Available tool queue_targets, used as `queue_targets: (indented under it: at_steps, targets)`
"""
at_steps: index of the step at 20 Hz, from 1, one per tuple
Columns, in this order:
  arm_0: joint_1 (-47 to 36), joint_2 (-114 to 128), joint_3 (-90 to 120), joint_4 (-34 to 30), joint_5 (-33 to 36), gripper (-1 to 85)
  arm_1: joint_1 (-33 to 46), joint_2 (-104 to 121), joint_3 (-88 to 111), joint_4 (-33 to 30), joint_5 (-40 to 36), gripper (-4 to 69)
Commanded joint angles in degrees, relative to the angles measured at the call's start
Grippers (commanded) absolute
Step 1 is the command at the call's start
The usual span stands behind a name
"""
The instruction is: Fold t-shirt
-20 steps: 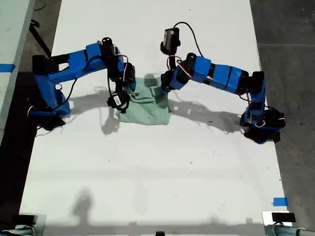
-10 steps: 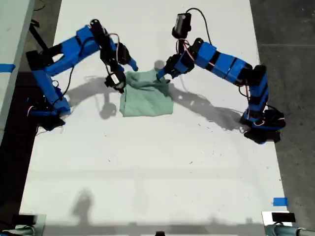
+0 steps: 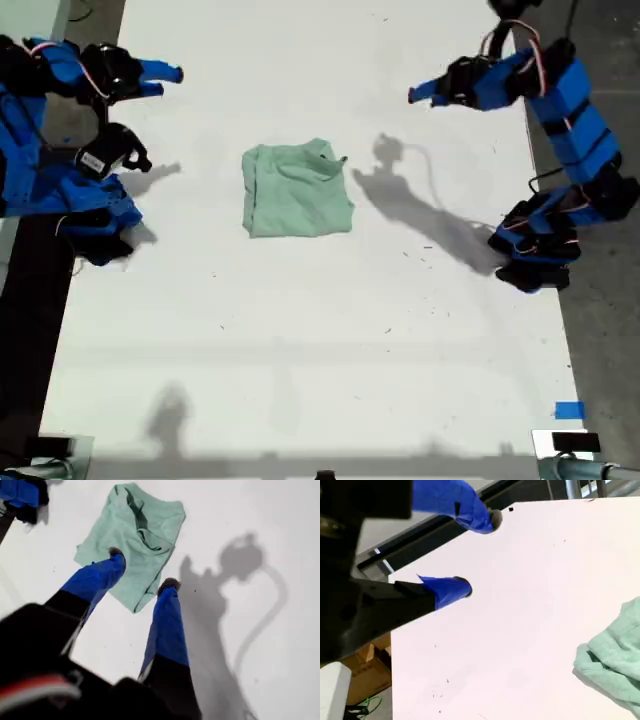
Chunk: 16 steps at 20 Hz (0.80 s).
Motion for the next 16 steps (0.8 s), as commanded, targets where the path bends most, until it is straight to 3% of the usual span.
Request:
queue_targets:
  at_steps: [1, 4, 5, 7, 10, 16]
  targets:
    - [0.0, 16.26, 12.04, -1.85, -2.02, 17.3, -3.69, 20.74, 15.03, 1.93, 5.89, 14.6]
    - [7.91, 34.8, 29.18, -2.99, -9.23, 4.3, -15.47, 36.12, 33.05, 2.46, 16.35, -0.5]
    - [13.89, 40.69, 35.42, -6.33, -12.04, 0.1, -19.51, 40.78, 38.94, 2.29, 19.86, -1.0]
    - [24.87, 49.39, 50.1, -13.27, -20.65, 0.1, -28.48, 45.7, 46.58, -0.79, 25.66, -1.0]
    - [35.42, 53.26, 67.32, -22.06, -28.83, 0.1, -32.87, 47.11, 54.4, -3.69, 30.67, -1.0]
    - [34.45, 53.26, 75.23, -20.3, -28.92, 0.1, -34.1, 62.58, 73.92, -10.63, 35.07, -1.0]
